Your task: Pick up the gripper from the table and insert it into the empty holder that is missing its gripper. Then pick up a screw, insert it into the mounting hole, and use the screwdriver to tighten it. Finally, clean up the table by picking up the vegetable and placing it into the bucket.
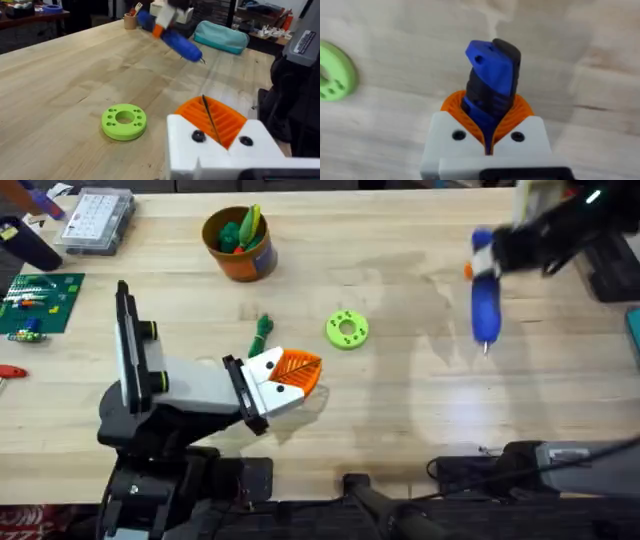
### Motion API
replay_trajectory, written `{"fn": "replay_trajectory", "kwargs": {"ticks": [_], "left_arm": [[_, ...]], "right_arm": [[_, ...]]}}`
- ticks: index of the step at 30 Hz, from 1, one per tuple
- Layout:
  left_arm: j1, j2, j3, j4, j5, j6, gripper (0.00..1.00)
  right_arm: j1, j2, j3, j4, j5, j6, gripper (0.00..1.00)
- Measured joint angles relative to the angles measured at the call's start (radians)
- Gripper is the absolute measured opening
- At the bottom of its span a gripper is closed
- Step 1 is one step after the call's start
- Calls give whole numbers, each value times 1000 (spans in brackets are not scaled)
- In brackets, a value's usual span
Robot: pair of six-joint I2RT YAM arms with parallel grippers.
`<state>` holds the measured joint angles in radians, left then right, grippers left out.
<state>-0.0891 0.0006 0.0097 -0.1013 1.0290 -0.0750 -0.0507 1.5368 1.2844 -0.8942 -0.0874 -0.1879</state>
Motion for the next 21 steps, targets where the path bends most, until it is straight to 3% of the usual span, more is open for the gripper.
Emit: {"fn": "replay_trajectory", "kwargs": {"ticks": [10,16,21], "left_arm": [[0,0,0,0,0,0,4],[0,0,0,0,0,0,4],[0,0,0,0,0,0,4]], "right_arm": [[154,-136,253,121,-12,4,24],[252,-199,283,320,-25,32,24],[292,-256,286,433,-107,45,24]]}}
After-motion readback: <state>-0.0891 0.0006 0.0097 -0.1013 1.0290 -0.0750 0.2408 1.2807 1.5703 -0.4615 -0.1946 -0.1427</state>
